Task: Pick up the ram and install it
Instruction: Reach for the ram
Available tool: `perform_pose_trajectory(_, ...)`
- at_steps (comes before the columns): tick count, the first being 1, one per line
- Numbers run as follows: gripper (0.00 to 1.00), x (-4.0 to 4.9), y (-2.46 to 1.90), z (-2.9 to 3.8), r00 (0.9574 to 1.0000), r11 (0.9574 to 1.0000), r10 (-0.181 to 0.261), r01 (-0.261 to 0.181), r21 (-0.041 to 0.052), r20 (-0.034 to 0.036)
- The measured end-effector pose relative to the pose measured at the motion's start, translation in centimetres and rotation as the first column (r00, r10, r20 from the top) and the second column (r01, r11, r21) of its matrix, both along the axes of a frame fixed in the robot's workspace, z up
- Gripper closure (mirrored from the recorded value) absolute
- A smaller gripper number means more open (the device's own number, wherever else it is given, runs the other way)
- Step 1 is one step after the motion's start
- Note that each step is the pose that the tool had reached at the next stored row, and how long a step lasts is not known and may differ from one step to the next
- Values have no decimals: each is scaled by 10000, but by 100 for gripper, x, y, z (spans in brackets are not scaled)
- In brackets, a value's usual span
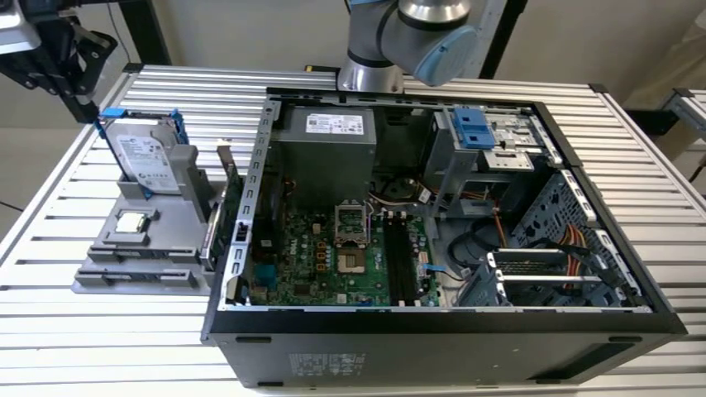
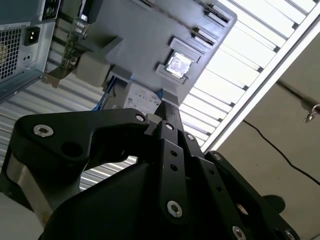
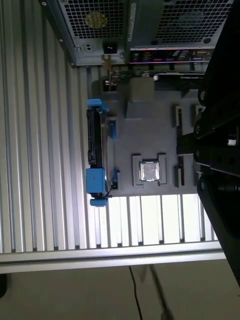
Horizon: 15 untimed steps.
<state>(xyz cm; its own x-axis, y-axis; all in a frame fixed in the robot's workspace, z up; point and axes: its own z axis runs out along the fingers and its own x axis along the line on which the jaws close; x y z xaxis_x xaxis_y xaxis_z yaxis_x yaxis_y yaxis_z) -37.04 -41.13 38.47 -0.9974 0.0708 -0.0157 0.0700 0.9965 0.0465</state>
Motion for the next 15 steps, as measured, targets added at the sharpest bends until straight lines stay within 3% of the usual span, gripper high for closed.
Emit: perform_pose_trajectory(15,100,0,-121,-9,10000,10000,0,0,1,1)
